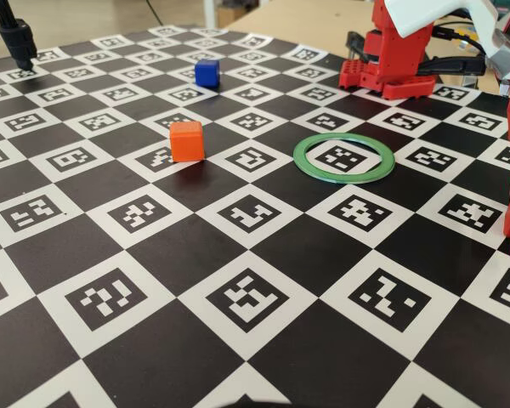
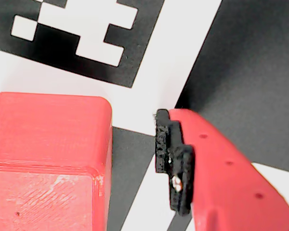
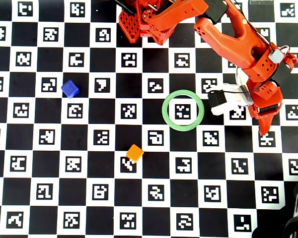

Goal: Grab the red cube then put it in the green circle then put the blue cube on top and finally the orange cube on top

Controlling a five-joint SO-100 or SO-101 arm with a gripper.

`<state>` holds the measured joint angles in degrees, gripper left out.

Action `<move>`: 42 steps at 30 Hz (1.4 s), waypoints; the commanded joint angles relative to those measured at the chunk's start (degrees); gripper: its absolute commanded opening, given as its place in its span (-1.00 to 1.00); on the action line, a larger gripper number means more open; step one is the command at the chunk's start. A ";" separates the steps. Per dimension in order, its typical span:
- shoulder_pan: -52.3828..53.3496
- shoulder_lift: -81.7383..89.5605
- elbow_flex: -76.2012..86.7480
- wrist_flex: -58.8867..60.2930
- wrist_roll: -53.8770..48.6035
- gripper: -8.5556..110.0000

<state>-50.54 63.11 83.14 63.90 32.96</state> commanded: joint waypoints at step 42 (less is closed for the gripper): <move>1.05 14.77 -4.13 9.32 -2.72 -0.72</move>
<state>-50.54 68.99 84.20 68.91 31.20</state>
